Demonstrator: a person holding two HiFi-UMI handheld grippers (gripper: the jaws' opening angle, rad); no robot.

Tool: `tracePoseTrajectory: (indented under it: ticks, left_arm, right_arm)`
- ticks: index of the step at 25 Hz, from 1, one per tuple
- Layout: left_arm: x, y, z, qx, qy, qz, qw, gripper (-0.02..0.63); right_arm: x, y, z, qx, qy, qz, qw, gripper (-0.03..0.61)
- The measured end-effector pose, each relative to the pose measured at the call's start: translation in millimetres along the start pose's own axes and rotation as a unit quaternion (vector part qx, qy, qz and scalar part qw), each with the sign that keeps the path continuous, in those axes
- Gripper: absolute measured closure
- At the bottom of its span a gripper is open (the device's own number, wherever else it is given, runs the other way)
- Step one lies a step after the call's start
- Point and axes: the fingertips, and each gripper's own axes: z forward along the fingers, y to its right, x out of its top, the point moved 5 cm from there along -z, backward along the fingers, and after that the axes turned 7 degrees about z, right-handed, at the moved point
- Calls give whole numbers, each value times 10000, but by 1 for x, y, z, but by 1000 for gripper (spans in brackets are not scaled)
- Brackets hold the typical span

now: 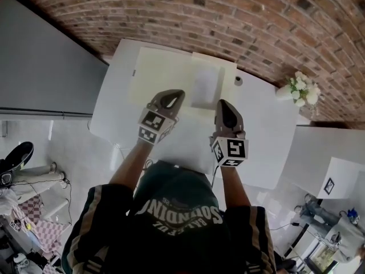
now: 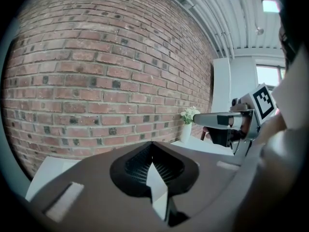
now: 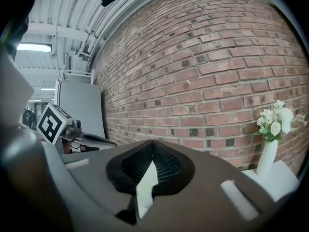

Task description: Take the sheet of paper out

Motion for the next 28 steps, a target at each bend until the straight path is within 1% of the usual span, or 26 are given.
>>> tracePoseTrajectory:
  ticks: [4,10,20,24,28]
  left_arm:
    - [0,-5,10,-100,-10,-35,9999,603]
    - [-12,-20,28,-244,-213,-53,9995,603]
    - [-53,-41,78,-602,-680,-106,9958,603]
    - [-68,-41,96,-784,-884,17,9930,603]
    - [-78,-46,106,-799,-995,23,9918,603]
  right_arm:
    - [-3,0,7,-38,-72,-28,10000,578]
    - [-10,2,22,-81,-214,10,9997,578]
    - [-34,23,51,-202,-588,-18,9981,578]
    - [-47,32,57,-263,-739,93,9969,578]
    - [-54,34,64,-271,-761,177,9966,578]
